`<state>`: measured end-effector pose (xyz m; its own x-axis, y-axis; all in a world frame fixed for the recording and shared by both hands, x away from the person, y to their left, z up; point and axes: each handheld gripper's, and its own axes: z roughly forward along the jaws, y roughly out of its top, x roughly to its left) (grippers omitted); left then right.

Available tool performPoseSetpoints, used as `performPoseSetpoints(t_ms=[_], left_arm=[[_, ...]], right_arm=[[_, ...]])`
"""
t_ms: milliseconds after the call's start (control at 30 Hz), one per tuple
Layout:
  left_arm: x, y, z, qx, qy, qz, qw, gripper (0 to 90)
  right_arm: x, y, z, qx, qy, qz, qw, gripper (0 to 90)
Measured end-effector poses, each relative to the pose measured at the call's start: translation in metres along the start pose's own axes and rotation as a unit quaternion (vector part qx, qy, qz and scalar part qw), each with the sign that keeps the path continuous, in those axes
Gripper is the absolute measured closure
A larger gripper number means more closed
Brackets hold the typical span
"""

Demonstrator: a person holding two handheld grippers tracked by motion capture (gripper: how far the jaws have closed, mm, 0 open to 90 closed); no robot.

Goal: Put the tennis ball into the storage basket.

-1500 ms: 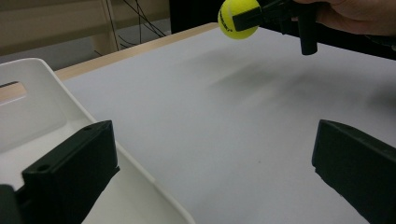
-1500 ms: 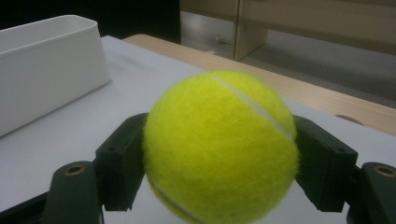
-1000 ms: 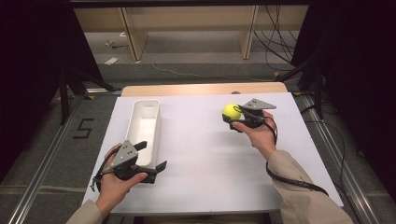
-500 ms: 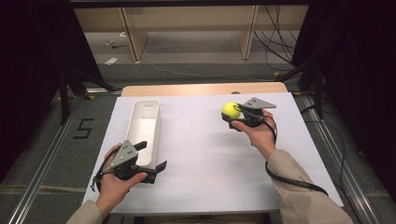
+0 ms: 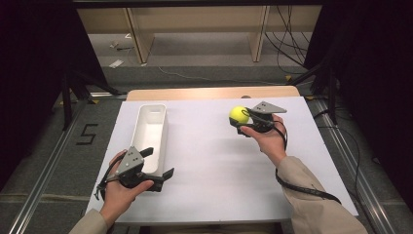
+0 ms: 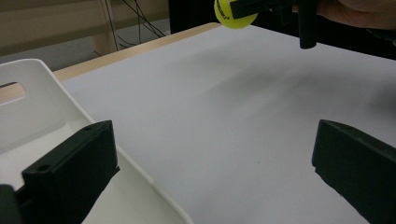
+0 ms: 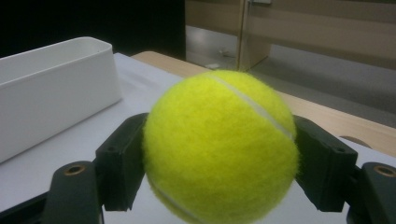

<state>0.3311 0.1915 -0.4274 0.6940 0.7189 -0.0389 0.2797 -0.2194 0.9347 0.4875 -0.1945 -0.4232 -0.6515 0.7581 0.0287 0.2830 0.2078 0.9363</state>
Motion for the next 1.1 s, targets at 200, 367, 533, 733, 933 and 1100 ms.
performPoseSetpoints(t_ms=[200, 367, 533, 733, 933, 1100], left_arm=[[0.0, 0.0, 0.0, -0.001, 0.0, -0.001, 1.0, 0.0], [0.0, 0.0, -0.001, -0.005, 0.002, -0.004, 1.0, 0.0], [0.0, 0.0, -0.001, -0.005, 0.001, -0.003, 1.0, 0.0], [0.0, 0.001, -0.001, -0.006, 0.002, -0.001, 1.0, 0.0], [0.0, 0.001, -0.001, -0.008, 0.002, -0.002, 1.0, 0.0], [0.0, 0.001, -0.001, -0.007, 0.002, -0.002, 1.0, 0.0]], right_arm=[[0.002, 0.001, 0.001, -0.001, 0.002, -0.001, 1.0, 27.1], [0.004, 0.002, 0.002, -0.003, 0.004, -0.003, 1.0, 27.2], [0.006, 0.003, 0.004, -0.004, 0.007, -0.003, 1.0, 27.2], [0.009, 0.005, 0.005, -0.005, 0.01, -0.004, 0.9999, 27.2], [0.012, 0.006, 0.008, -0.006, 0.012, -0.006, 0.9999, 27.1], [0.014, 0.007, 0.009, -0.007, 0.015, -0.005, 0.9999, 27.2]])
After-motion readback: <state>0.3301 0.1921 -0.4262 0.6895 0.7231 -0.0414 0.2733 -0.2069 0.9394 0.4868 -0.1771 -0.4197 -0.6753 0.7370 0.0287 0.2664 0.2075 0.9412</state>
